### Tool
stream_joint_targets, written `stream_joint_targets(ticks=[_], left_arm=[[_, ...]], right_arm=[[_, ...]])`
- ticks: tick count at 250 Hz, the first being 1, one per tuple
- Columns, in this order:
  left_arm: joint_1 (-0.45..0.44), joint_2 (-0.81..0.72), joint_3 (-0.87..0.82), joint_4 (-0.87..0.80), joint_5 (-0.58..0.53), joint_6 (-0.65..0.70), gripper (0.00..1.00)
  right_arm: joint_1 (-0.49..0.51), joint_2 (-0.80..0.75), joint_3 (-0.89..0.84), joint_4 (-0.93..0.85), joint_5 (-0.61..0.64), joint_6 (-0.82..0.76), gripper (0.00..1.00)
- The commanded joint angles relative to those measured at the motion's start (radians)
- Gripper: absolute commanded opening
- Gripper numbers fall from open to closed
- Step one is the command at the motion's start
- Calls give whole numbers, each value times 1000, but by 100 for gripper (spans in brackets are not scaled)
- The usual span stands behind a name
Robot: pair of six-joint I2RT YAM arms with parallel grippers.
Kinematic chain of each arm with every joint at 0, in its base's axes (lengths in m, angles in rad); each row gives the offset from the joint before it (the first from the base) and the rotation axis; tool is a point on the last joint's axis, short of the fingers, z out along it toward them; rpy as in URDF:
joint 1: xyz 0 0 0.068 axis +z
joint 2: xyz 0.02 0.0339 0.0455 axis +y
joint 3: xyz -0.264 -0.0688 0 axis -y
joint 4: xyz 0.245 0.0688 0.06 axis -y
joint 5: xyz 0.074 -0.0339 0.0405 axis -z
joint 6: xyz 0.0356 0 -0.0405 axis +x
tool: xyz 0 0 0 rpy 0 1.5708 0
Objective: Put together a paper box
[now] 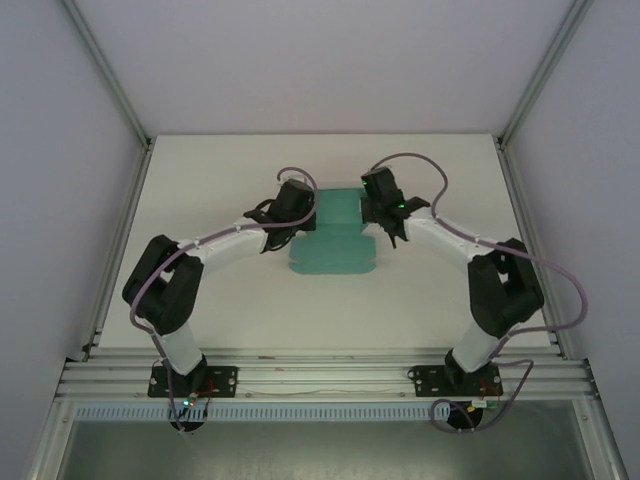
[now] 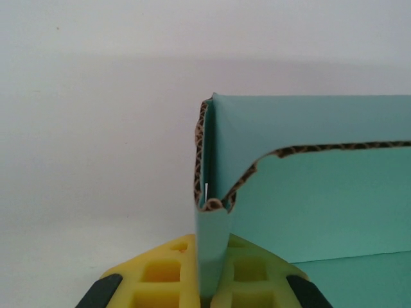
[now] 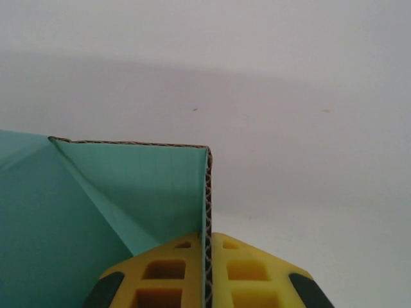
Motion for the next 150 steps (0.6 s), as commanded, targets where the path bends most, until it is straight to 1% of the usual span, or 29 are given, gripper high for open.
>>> stream_joint_targets(ticks=[1,44,58,74,105,132,150], left_arm=[[-3,25,66,-6,-7,-53,0],[-6,36,69,3,-6,-69,0],[-6,40,71,3,-7,-75,0],[-6,45,75,4,1,-78,0],[-6,46,79,1,5,-79,0],[-6,42,75,-5,-6,-73,0],[-6,38,67,-2,-14,-60,0]], right_arm=[[37,66,58,-145,260,117,0],[74,135,158,-252,378,221,0],[92,153,179,-259,420,234,0],[107,169,193,-262,433,247,0],[111,171,196,-256,400,263,0],[112,124,157,-207,327,237,0],[110,71,118,-169,260,192,14]])
